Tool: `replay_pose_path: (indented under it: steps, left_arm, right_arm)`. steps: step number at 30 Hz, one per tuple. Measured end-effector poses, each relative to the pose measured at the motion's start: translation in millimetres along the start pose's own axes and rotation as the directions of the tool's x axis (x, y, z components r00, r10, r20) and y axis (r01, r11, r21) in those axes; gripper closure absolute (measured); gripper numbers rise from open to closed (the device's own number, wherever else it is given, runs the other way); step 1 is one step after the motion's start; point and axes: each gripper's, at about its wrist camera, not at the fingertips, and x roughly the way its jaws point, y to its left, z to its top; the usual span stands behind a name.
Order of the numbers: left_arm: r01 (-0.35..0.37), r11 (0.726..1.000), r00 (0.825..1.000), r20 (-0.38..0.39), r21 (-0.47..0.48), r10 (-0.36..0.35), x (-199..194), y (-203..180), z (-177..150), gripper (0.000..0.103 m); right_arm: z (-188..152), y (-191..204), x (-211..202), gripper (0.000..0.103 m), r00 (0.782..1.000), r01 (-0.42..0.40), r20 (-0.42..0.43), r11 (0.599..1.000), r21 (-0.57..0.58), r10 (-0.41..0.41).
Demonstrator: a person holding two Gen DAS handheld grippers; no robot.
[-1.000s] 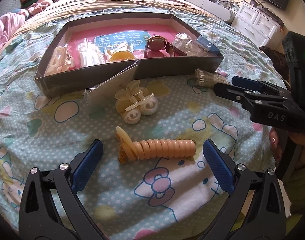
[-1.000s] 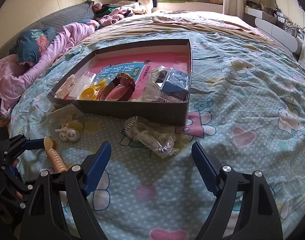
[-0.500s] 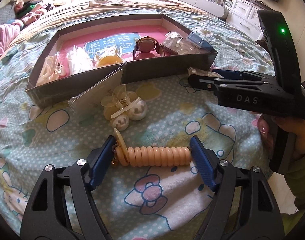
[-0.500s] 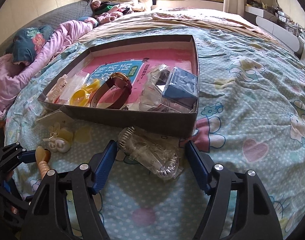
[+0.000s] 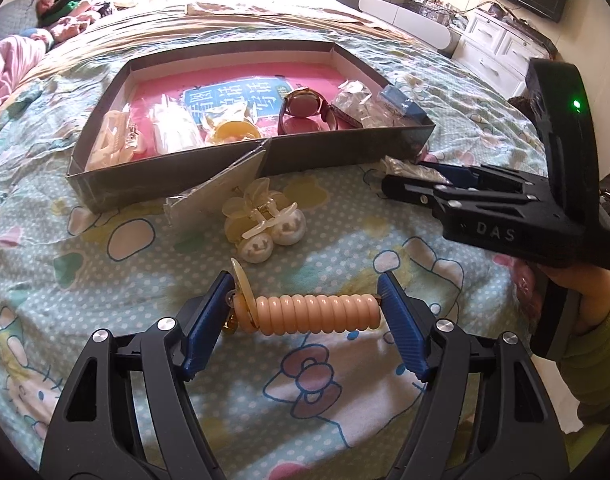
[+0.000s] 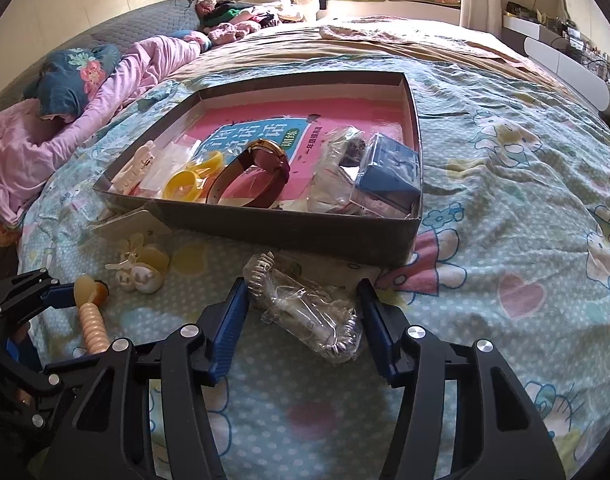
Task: Organize jewelry
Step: 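Carry the spiral tie and clear bag over the pink tray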
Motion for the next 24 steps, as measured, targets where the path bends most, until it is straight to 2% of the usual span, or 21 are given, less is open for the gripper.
replay_pose_path:
  steps: [13, 24]
  left_arm:
    - [-0.005, 1.000, 0.999, 0.042, -0.027, 0.006, -21.0, 9.0, 0.9, 0.037]
    - [-0.044, 0.994, 0.989, 0.136, -0.102, 0.058, -56.7, 40.1, 11.0, 0.037]
  right_arm:
    - [-11.7, 23.3, -26.2, 0.050, 0.999, -0.047, -0.013, 0.998, -0.052, 0.046]
    - [-0.7, 46.2, -55.9, 0.050, 0.993, -0.094, 0.055, 0.990, -0.109, 0.101]
